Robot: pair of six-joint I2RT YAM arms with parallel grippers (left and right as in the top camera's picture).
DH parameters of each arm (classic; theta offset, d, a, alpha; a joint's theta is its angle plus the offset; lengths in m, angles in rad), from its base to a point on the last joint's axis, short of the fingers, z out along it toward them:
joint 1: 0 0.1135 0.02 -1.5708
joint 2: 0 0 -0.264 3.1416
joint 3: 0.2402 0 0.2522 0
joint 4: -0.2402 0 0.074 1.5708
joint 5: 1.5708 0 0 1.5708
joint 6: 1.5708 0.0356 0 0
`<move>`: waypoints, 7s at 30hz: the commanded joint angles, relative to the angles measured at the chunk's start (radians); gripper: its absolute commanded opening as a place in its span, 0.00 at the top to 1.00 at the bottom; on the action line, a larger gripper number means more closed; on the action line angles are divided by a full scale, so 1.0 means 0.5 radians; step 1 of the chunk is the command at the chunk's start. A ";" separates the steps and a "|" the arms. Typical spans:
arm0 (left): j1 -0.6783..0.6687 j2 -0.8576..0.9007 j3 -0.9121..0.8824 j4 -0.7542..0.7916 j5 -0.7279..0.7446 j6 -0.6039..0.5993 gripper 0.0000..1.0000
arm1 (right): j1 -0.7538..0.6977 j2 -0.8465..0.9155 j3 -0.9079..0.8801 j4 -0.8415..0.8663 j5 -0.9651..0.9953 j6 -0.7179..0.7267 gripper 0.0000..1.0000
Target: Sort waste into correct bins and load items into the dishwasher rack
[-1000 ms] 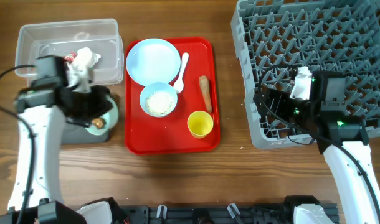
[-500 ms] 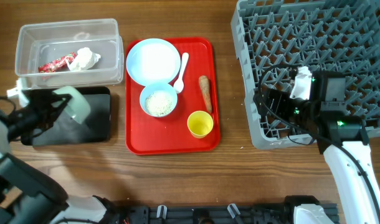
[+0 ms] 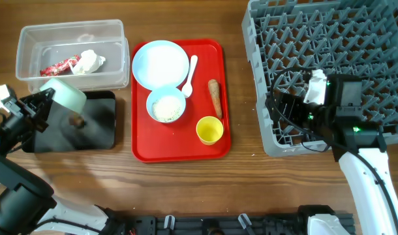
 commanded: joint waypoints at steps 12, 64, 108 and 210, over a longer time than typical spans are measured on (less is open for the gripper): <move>-0.322 -0.513 0.037 -0.043 -0.497 -0.230 0.96 | 0.009 0.011 0.035 0.057 -0.047 0.000 0.00; -2.823 -0.767 -0.147 0.109 -3.053 -0.346 0.42 | 0.009 0.011 0.035 0.102 -0.047 -0.001 0.00; -2.822 -0.130 -0.148 0.672 -3.210 0.034 0.71 | 0.010 0.015 0.035 0.097 -0.031 0.001 0.00; -0.520 -0.081 0.057 -0.071 -0.529 0.416 0.96 | 0.009 0.015 0.035 0.095 -0.016 0.002 0.00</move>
